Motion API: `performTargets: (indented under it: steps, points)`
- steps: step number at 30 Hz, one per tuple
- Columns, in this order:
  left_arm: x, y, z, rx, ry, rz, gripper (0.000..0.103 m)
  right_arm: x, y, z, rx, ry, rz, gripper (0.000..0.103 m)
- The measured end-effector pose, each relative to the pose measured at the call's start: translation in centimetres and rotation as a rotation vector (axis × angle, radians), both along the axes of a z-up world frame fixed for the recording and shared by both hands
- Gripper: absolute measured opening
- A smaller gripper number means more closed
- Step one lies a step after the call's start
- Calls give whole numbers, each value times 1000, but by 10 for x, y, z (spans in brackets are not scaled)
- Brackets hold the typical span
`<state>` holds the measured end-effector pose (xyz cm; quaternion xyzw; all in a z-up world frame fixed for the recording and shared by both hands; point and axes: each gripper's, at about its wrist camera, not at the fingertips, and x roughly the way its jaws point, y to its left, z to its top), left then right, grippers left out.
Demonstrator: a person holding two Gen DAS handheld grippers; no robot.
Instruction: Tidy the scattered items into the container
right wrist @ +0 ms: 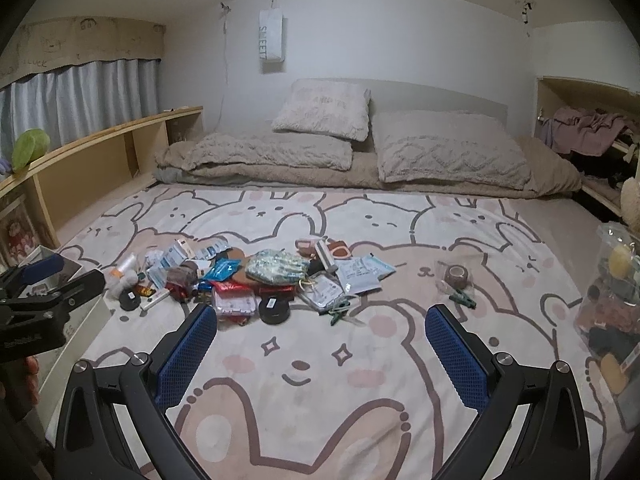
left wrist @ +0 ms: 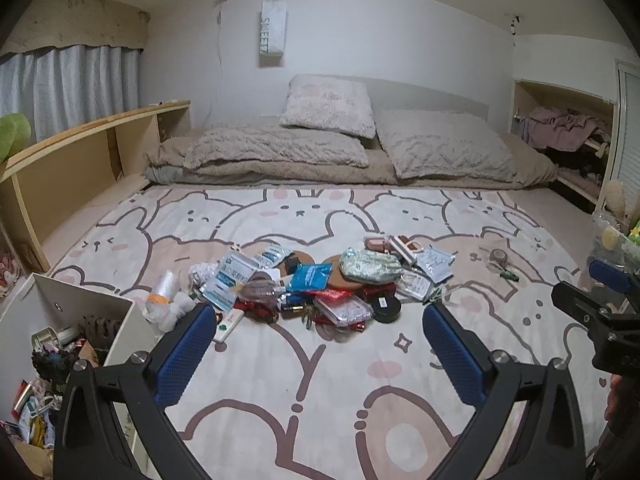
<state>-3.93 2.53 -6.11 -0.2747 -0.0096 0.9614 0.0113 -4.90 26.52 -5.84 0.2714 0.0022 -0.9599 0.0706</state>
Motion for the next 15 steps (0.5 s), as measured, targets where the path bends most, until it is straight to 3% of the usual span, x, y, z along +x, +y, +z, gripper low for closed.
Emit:
performTargets:
  steps: [15]
  points:
    - [-24, 9, -39, 47, -103, -12, 103, -15, 7, -30, -16, -60, 12, 103]
